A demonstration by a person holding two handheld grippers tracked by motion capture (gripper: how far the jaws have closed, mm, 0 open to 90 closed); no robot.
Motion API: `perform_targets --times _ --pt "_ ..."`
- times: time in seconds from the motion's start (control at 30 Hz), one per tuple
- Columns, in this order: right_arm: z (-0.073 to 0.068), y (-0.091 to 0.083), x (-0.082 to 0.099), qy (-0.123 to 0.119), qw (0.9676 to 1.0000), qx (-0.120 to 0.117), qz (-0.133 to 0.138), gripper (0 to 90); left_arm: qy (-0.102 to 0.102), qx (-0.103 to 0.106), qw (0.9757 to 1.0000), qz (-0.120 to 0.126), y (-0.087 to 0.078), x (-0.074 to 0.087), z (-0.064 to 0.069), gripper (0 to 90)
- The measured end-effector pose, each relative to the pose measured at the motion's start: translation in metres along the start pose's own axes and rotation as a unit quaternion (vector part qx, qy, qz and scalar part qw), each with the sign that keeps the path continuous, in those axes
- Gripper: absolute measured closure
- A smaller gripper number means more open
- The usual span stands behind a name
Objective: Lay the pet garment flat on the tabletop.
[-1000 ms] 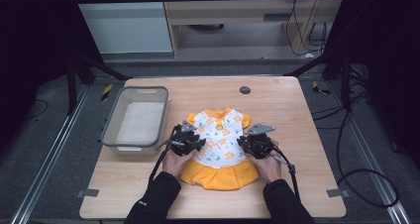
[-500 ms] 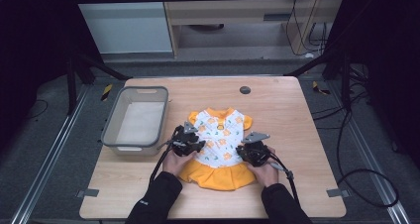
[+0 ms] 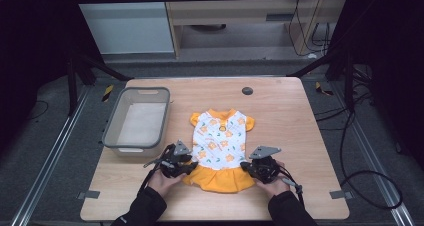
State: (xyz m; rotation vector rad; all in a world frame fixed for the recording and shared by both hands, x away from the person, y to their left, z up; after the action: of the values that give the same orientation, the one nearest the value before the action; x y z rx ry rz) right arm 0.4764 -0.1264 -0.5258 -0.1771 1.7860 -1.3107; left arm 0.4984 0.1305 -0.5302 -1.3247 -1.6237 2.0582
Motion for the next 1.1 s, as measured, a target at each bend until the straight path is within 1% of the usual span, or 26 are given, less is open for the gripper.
perform_targets --times 0.07,0.1,0.13,0.17,0.37,0.43,0.47,0.5,0.53,0.57,0.6,0.63,0.67,0.7,0.73,0.77,0.87,0.9,0.93,0.97,1.0,1.07,1.1 --pt "-0.001 0.001 0.005 0.004 0.9999 -0.003 -0.012 90.0 -0.005 0.0 1.0 -0.008 -0.002 0.002 0.002 61.5" --pt "-0.002 0.002 0.007 0.003 0.9999 -0.006 -0.015 90.0 -0.001 -0.002 1.0 -0.008 -0.003 0.003 0.004 61.5" --pt "-0.003 0.001 0.01 0.0 0.9999 -0.005 -0.013 90.0 0.003 -0.006 1.0 -0.007 -0.003 0.004 0.005 61.5" --pt "-0.004 0.0 0.011 0.001 0.9999 -0.006 -0.014 90.0 0.004 -0.006 1.0 -0.005 -0.003 0.005 0.005 61.5" --pt "-0.009 -0.003 0.016 0.0 0.9999 -0.007 -0.015 90.0 0.004 -0.008 1.0 -0.002 -0.004 0.005 0.006 61.1" --pt "-0.01 -0.005 0.016 0.002 0.9999 -0.011 -0.012 89.1 0.006 -0.007 1.0 0.001 -0.005 0.006 0.006 56.9" --pt "-0.01 -0.005 0.016 0.002 0.9999 -0.011 -0.012 89.1 0.003 -0.001 1.0 0.004 -0.008 0.006 0.007 56.9" --pt "-0.008 -0.009 0.016 0.003 0.9999 -0.013 0.004 85.7 -0.001 0.007 0.9999 0.015 -0.013 0.007 0.007 53.1" --pt "-0.006 -0.012 0.015 0.004 0.9999 -0.009 0.01 84.6 -0.005 0.011 0.9997 0.021 -0.017 0.008 0.008 51.5" --pt "-0.006 -0.012 0.015 0.004 0.9999 -0.009 0.01 84.6 -0.005 0.011 0.9997 0.021 -0.017 0.008 0.008 49.2" --pt "-0.001 -0.02 0.015 0.011 0.9996 0.001 0.027 82.1 -0.01 0.012 0.9992 0.037 -0.026 0.011 0.008 46.8" --pt "0.003 -0.024 0.015 0.015 0.9992 0.007 0.037 79.8 -0.01 0.012 0.9992 0.037 -0.026 0.011 0.008 44.8" --pt "0.003 -0.024 0.015 0.015 0.9992 0.007 0.037 79.8 -0.011 0.01 0.9988 0.046 -0.032 0.014 0.008 44.8" --pt "0.009 -0.029 0.016 0.024 0.9985 0.013 0.047 78.4 -0.015 0.009 0.9983 0.055 -0.037 0.016 0.007 42.7" --pt "0.018 -0.037 0.019 0.039 0.9971 0.021 0.062 73.8 -0.019 0.006 0.9972 0.072 -0.045 0.022 0.006 39.9" --pt "0.023 -0.041 0.022 0.046 0.9962 0.027 0.07 71.8 -0.023 0.005 0.9968 0.077 -0.049 0.025 0.005 37.9" --pt "0.037 -0.051 0.03 0.061 0.9933 0.051 0.083 61.2 -0.034 0.005 0.9956 0.088 -0.057 0.037 0.002 33.5" --pt "0.042 -0.054 0.034 0.067 0.9921 0.06 0.088 57.1 -0.034 0.005 0.9956 0.088 -0.057 0.037 0.002 31.9" --pt "0.046 -0.056 0.037 0.073 0.991 0.066 0.091 53.4 -0.041 0.005 0.995 0.091 -0.062 0.044 0.0 29.9" --pt "0.051 -0.057 0.04 0.081 0.9897 0.072 0.093 49.7 -0.041 0.005 0.995 0.091 -0.062 0.044 0.0 29.1" --pt "0.055 -0.059 0.043 0.087 0.9886 0.079 0.094 46.3 -0.048 0.003 0.9942 0.096 -0.067 0.05 -0.002 28.7" --pt "0.064 -0.061 0.049 0.104 0.9859 0.09 0.095 39.4 -0.055 0.0 0.9935 0.1 -0.071 0.057 -0.005 26.7" --pt "0.064 -0.061 0.049 0.104 0.9859 0.09 0.095 39.4 -0.055 0.0 0.9935 0.1 -0.071 0.057 -0.005 26.0"
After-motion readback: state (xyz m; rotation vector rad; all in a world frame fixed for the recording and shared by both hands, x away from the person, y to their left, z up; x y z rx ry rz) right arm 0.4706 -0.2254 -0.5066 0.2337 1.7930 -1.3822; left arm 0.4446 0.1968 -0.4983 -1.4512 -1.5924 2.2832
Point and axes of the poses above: each handheld gripper's, and its own axes: y roughly forward along the jaws, x roughly out of its underside, z roughly to its right, the point moved 5 cm from there along y, roughly forward along the jaws, and after that the axes turned 13 degrees about -z, right-handed, at the moved point
